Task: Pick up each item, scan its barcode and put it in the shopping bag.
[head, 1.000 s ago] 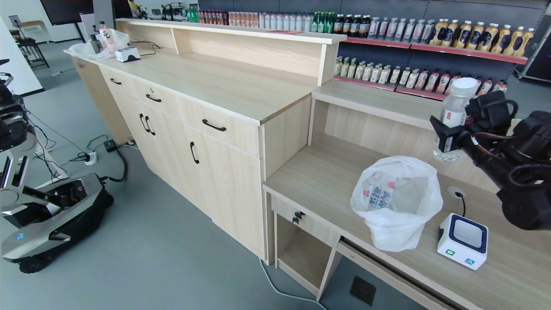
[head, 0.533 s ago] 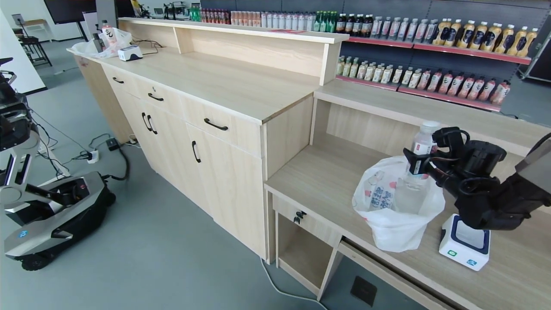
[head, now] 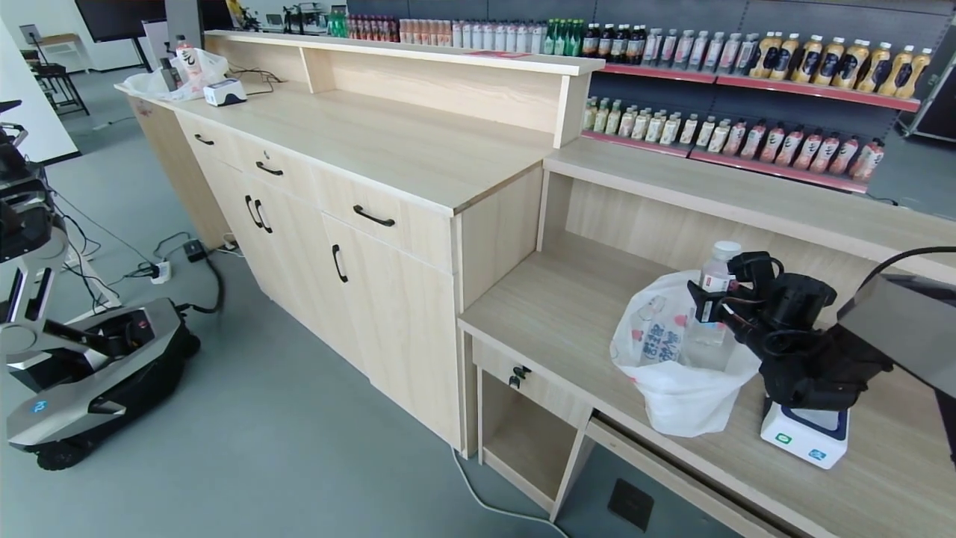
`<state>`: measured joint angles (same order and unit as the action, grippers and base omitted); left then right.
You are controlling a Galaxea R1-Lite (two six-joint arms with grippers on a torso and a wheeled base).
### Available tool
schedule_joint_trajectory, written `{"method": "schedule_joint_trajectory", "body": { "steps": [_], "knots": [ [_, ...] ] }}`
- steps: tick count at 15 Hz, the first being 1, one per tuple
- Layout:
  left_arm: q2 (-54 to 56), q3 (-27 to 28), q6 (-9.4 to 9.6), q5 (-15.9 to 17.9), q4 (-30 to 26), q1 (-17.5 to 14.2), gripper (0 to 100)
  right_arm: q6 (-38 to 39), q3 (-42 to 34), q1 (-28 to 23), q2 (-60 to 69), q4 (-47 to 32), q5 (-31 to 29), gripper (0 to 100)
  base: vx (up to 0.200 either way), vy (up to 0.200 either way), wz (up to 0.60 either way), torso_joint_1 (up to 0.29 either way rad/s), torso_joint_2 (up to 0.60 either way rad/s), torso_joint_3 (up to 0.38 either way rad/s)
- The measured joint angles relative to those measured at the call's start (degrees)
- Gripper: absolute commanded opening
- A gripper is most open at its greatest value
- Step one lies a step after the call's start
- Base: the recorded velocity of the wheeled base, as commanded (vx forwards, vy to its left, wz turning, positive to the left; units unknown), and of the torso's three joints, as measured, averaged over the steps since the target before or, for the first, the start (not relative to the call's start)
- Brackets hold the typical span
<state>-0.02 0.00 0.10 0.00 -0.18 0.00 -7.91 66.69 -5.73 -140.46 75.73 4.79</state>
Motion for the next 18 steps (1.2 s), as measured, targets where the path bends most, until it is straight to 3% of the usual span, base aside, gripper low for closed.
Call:
{"method": "schedule_joint_trajectory", "body": {
  "steps": [11,12,18],
  "knots": [
    [0.0,0.0,0.01,0.0,0.0,0.0,100,-0.4,5.7,-1.7,-8.1,0.3,0.1,0,0.000,0.000,0.00,0.000,0.00,0.000],
    [0.0,0.0,0.01,0.0,0.0,0.0,100,-0.5,5.7,-1.7,-8.4,0.4,0.1,100,0.000,0.000,0.00,0.000,0.00,0.000],
    [0.0,0.0,0.04,0.0,0.0,0.0,100,-0.8,3.8,-1.7,-7.7,-0.3,0.2,100,0.000,0.000,0.00,0.000,0.00,0.000]
  ]
}}
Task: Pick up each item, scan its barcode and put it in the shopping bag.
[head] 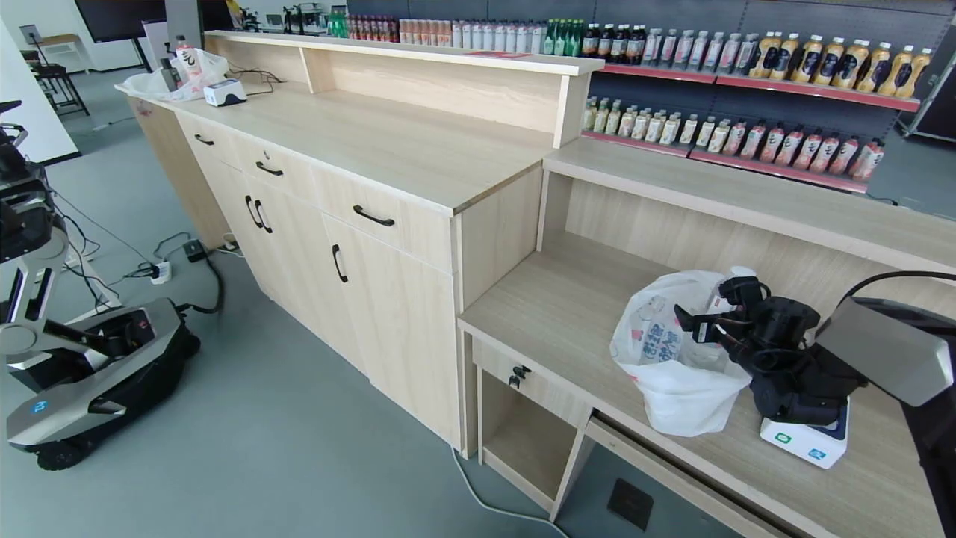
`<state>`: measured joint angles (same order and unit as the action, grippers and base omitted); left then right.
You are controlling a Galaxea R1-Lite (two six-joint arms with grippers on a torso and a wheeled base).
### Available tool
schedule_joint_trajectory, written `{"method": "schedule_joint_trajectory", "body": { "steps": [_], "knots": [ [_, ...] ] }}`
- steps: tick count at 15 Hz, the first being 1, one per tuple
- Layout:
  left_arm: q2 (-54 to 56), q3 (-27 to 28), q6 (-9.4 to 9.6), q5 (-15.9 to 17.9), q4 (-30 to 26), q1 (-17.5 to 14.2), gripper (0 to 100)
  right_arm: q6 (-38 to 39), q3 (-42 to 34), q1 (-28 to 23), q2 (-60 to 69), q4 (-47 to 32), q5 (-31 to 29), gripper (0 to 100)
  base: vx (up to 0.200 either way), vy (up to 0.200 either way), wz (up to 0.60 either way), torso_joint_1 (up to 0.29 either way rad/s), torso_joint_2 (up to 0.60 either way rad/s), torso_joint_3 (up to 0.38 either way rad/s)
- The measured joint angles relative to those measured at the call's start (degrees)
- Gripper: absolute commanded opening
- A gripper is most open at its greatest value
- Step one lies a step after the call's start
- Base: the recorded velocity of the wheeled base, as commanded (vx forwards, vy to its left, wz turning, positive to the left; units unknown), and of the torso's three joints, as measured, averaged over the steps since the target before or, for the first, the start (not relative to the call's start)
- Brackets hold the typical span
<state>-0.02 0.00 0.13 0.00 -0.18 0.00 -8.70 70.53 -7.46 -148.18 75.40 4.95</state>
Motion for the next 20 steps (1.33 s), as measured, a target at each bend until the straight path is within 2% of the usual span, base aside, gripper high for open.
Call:
{"method": "schedule_joint_trajectory", "body": {
  "steps": [4,7,9,11,14,16,18,20],
  "knots": [
    [0.0,0.0,0.00,0.0,0.0,0.0,100,-1.5,-5.5,0.7,10.6,-5.4,0.1,100,0.000,0.000,0.00,0.000,0.00,0.000],
    [0.0,0.0,0.00,0.0,0.0,0.0,100,-3.7,-19.3,0.3,26.3,-11.0,0.1,100,0.000,0.000,0.00,0.000,0.00,0.000],
    [0.0,0.0,0.00,0.0,0.0,0.0,100,-5.4,-27.0,-1.4,38.0,-16.0,-0.1,100,0.000,0.000,-0.60,-0.024,0.02,0.032],
    [0.0,0.0,0.00,0.0,0.0,0.0,100,-8.3,-32.5,-5.2,48.6,-23.3,0.1,100,0.000,0.000,-0.60,-0.117,0.19,0.102],
    [0.0,0.0,-0.02,0.0,0.0,0.0,100,-10.2,-37.7,-14.5,60.4,-35.7,0.1,100,0.000,0.000,-0.60,-0.012,0.03,0.018],
    [0.0,0.0,0.00,0.0,0.0,0.0,100,-10.4,-39.0,-20.6,63.9,-37.2,-0.5,100,0.000,0.000,-0.60,0.000,0.01,0.005],
    [0.0,0.0,-0.02,0.0,0.0,0.0,100,-10.3,-39.5,-25.3,64.4,-35.4,-0.9,100,0.000,0.000,-0.60,0.002,0.00,0.002],
    [0.0,0.0,-0.02,0.0,0.0,0.0,100,-10.2,-39.8,-27.1,62.9,-31.7,-0.9,100,0.000,0.000,-0.30,0.001,0.00,0.006]
  ]
}}
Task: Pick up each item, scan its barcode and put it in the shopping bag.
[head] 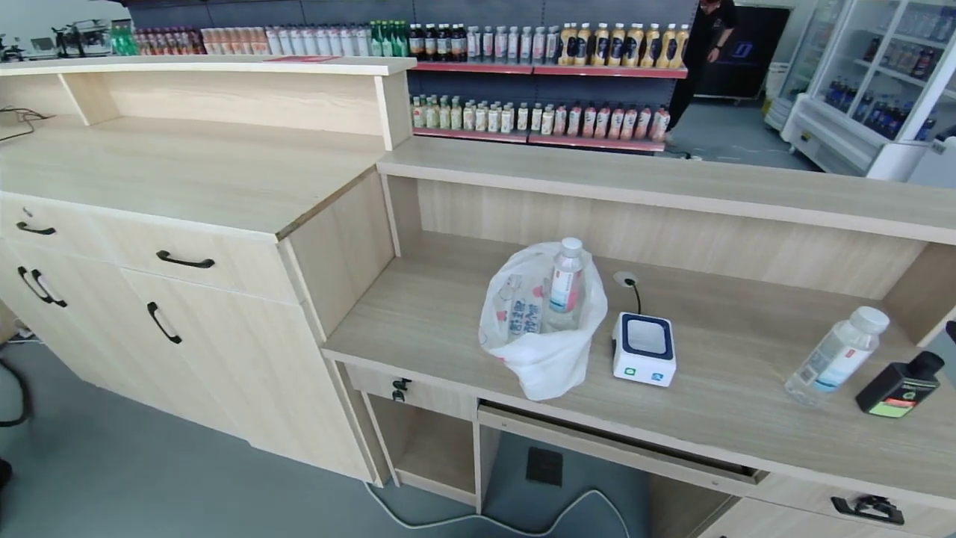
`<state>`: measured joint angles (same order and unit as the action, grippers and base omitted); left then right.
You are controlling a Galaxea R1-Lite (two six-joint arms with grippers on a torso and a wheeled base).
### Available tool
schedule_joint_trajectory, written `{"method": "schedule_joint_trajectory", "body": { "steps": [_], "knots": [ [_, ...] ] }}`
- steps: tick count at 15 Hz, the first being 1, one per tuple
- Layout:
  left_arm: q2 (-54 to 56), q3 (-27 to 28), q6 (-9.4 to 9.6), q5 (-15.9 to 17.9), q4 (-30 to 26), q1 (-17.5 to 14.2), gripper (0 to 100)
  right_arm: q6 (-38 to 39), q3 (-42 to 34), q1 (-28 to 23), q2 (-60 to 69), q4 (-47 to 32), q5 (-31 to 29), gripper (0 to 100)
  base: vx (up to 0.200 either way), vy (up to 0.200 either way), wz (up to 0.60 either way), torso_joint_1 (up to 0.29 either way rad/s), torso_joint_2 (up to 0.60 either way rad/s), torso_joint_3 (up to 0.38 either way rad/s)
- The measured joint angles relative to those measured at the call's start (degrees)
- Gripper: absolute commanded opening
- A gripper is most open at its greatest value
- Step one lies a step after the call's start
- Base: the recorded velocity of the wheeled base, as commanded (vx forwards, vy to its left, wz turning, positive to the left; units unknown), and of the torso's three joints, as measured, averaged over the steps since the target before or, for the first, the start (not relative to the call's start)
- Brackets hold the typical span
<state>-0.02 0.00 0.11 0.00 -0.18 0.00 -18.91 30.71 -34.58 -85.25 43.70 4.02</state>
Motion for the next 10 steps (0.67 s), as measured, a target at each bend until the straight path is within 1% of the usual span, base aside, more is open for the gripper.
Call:
{"method": "schedule_joint_trajectory", "body": {
  "steps": [3,5,6,8,10],
  "knots": [
    [0.0,0.0,0.02,0.0,0.0,0.0,100,3.6,-0.4,-0.9,-7.3,9.5,1.9,100,0.000,0.000,0.00,0.000,0.00,0.000],
    [0.0,0.0,0.02,0.0,0.0,0.0,100,5.1,-0.4,-1.0,-14.0,14.8,6.5,100,0.000,0.000,0.00,0.000,0.00,0.000],
    [0.0,0.0,-0.01,0.0,0.0,0.0,100,5.4,-0.4,-1.2,-16.9,17.7,8.0,100,0.000,0.000,0.00,0.000,0.00,0.000],
    [0.0,0.0,0.05,0.0,0.0,0.0,100,5.4,-0.4,-0.3,-22.0,23.8,8.8,100,0.000,0.000,0.00,0.000,0.00,0.000],
    [0.0,0.0,0.02,0.0,0.0,0.0,100,3.7,-0.4,0.9,-25.8,26.3,9.1,100,0.000,0.000,0.00,0.000,0.00,0.000]
  ]
}}
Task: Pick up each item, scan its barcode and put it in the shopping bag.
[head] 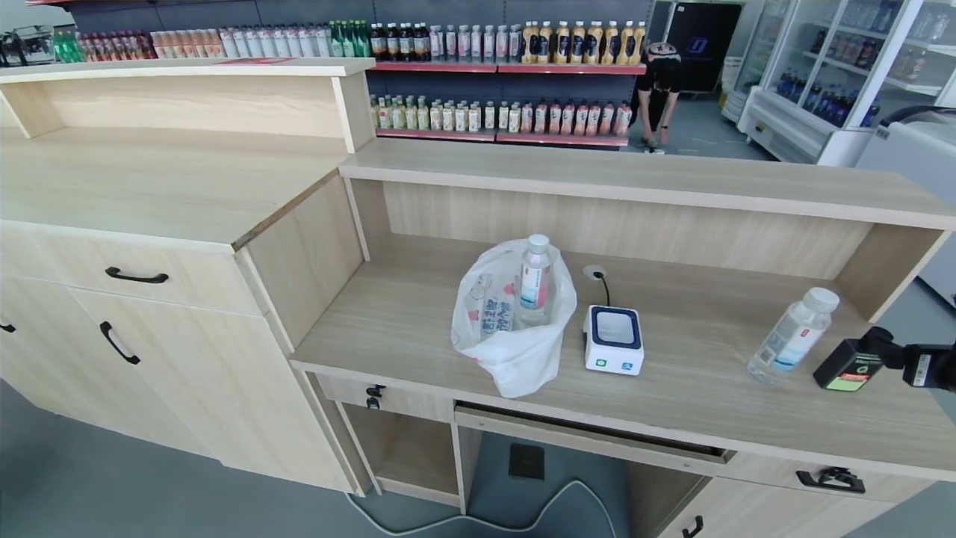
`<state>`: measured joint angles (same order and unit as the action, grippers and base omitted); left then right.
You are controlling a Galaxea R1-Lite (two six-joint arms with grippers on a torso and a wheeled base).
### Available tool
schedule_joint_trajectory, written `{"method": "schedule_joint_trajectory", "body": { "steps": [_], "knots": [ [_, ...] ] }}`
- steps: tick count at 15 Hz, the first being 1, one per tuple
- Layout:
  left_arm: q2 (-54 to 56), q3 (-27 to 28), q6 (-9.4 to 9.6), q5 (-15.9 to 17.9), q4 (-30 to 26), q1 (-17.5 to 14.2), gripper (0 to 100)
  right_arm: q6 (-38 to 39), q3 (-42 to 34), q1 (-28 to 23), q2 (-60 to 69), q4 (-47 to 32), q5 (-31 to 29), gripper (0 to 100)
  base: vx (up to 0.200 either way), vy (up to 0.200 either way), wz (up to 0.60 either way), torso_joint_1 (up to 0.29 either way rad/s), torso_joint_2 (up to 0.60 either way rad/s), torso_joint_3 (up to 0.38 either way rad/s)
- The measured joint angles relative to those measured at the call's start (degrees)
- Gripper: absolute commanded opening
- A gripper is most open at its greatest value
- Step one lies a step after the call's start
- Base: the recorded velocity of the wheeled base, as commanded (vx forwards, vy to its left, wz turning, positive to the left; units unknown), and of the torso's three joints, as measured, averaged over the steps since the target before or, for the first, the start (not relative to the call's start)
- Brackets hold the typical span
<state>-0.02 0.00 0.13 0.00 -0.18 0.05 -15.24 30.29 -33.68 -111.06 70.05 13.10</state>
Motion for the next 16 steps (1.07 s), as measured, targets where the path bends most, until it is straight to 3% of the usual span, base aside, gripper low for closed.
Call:
{"method": "schedule_joint_trajectory", "body": {
  "steps": [10,16],
  "knots": [
    [0.0,0.0,-0.02,0.0,0.0,0.0,100,-1.8,0.7,3.8,-12.0,12.1,0.0,100,0.000,0.000,0.00,0.000,0.00,0.000],
    [0.0,0.0,0.00,0.0,0.0,0.0,100,-1.7,2.6,6.8,-16.6,14.6,-0.1,100,0.000,0.000,0.00,0.000,0.00,0.000]
  ]
}}
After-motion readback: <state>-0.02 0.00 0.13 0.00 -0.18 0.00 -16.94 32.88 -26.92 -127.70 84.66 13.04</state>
